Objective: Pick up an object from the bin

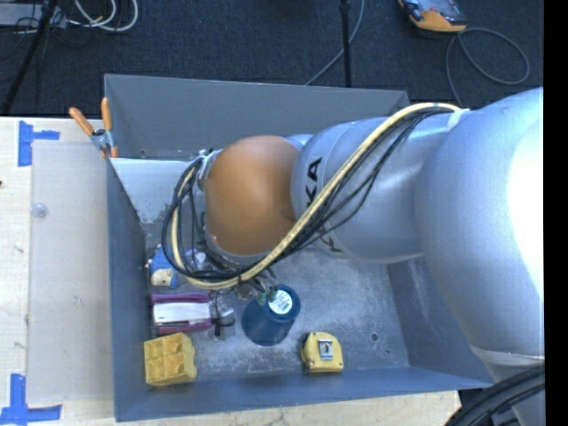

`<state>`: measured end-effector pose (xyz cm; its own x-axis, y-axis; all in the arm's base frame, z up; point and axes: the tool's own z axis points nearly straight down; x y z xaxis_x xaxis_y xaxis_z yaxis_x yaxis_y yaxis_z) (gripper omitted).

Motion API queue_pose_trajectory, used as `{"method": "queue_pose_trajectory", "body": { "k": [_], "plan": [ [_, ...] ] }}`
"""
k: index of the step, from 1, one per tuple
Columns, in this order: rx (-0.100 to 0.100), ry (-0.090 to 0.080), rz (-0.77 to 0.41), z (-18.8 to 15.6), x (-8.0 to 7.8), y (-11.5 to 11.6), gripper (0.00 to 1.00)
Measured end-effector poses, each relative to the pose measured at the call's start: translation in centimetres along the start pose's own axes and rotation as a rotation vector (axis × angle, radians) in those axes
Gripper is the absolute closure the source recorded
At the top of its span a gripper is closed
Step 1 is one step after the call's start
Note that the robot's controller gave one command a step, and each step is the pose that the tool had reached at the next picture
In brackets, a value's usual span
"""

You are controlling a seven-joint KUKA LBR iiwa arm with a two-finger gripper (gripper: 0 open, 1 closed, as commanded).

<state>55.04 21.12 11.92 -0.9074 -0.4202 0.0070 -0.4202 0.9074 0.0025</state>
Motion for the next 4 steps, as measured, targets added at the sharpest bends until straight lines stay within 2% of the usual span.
{"method": "queue_pose_trajectory", "body": {
  "k": [1,2,3,4],
  "plan": [
    [-0.003,0.004,-0.042,1.7,0.2,1.2,0.00],
    [0.003,-0.004,0.013,4.7,-0.2,-0.3,1.00],
    [0.003,-0.004,0.014,4.8,-0.2,-0.3,1.00],
    [0.001,0.006,-0.001,0.4,0.9,0.2,1.00]
  ]
}}
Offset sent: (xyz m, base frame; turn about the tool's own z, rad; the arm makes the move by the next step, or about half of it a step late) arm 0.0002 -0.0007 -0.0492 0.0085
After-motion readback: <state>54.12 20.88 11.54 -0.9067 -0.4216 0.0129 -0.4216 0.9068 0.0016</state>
